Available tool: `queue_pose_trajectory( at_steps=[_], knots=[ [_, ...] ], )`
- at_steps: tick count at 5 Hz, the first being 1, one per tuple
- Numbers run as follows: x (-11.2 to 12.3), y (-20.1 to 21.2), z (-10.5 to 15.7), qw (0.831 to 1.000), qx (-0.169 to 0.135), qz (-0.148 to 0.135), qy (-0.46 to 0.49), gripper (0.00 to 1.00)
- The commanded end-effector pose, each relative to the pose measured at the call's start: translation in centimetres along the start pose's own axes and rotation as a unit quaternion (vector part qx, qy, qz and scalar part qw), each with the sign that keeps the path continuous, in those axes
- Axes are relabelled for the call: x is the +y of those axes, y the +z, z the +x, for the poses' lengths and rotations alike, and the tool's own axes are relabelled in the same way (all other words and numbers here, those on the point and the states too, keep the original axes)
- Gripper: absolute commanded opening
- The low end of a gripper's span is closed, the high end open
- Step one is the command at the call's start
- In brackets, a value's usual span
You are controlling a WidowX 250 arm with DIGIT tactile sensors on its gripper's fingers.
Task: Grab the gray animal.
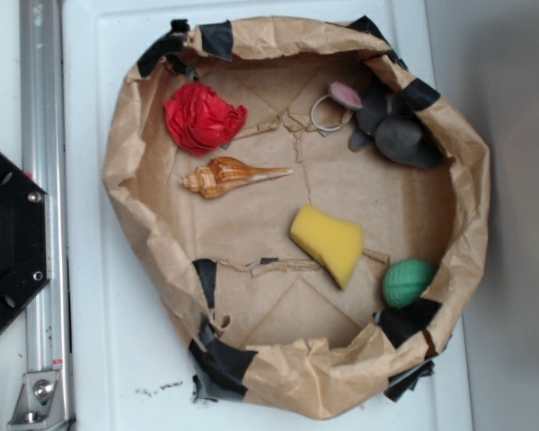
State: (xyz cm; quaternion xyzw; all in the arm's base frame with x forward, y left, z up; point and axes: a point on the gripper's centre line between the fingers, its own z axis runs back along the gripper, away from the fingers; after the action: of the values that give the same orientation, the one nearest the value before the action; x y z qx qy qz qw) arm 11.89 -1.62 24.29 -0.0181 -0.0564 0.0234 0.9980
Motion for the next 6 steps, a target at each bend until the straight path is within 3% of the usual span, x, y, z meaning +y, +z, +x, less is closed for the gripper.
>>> queue_pose_trajectory(
  at_steps=[1,2,3,4,5,6],
  knots=[
    [0.0,0.0,0.0,1.0,0.0,0.0,0.0,1.0],
    [1.5,-4.4,3.6,0.998,-0.058,-0.032,-0.013,1.0],
    [1.9,-7.8,7.6,0.994,-0.099,-0.025,-0.045,1.0],
    [3.1,-10.4,11.0,0.989,-0.125,0.006,-0.077,1.0],
    [4.1,-14.6,14.3,0.978,-0.139,0.113,-0.111,1.0],
    [4.7,-17.0,15.6,0.968,-0.159,0.138,-0.136,1.0]
  ],
)
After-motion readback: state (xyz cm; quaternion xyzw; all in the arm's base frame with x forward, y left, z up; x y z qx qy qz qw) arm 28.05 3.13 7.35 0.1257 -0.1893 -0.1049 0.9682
